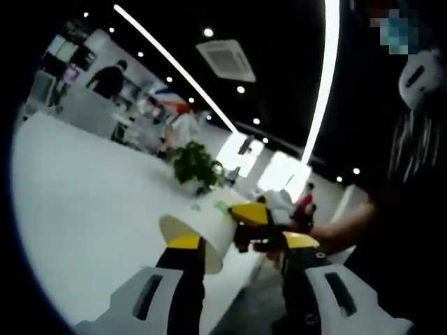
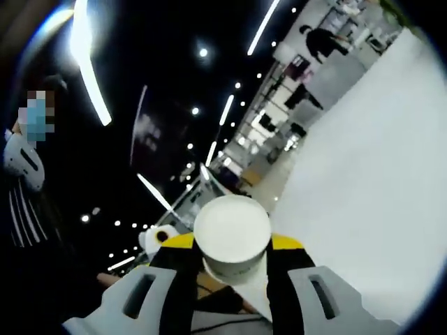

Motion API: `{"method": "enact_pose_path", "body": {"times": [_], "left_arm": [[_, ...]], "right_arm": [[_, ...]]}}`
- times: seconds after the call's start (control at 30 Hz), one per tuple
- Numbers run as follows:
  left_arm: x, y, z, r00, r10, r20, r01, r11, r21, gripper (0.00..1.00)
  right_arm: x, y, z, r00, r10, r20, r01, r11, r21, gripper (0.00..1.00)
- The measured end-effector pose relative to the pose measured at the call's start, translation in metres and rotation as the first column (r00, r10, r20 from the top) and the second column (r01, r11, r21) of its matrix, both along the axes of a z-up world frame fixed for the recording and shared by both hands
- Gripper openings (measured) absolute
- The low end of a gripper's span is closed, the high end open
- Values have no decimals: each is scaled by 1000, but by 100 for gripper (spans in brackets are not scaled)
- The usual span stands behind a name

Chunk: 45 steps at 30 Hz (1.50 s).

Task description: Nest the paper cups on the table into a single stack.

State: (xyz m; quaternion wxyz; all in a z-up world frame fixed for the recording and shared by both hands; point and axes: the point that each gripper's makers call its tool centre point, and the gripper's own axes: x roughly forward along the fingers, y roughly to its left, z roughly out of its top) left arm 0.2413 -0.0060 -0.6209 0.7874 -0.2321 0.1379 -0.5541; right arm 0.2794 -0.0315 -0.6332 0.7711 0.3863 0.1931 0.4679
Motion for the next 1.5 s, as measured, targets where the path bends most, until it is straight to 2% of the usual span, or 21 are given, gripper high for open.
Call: {"method": "enact_pose_path", "body": {"times": [0.1, 0.27, 0.73, 0.97, 1.1, 1.2, 1.33, 1.5], "left_arm": [[-2, 3, 10, 1000, -6, 24, 6, 999, -35, 30], [-2, 5, 17, 1000, -17, 13, 18, 997, -79, 21], [-6, 7, 16, 998, -55, 21, 56, 996, -63, 3], [-12, 5, 19, 995, -100, -11, 98, 990, -97, 1], [-17, 3, 26, 992, -128, 1, 128, 986, -106, 0], [-19, 2, 30, 987, -159, 8, 159, 983, -92, 0], [-17, 3, 32, 984, -179, 8, 179, 980, -85, 0], [-16, 1, 39, 981, -193, 21, 194, 977, -84, 0]], "right_arm": [[-3, 1, 7, 1000, 20, -3, -20, 999, 50, 35], [-7, 4, 15, 999, 50, 2, -50, 994, 95, 35], [-17, 8, 18, 993, 111, 32, -114, 988, 108, 35], [-23, 6, 19, 988, 146, 51, -151, 981, 120, 35], [-27, 6, 23, 981, 179, 70, -188, 971, 146, 35], [-30, 4, 30, 969, 199, 144, -217, 968, 123, 35], [-32, 6, 34, 958, 221, 180, -243, 964, 108, 36], [-28, 5, 39, 956, 212, 204, -235, 967, 98, 47]]}}
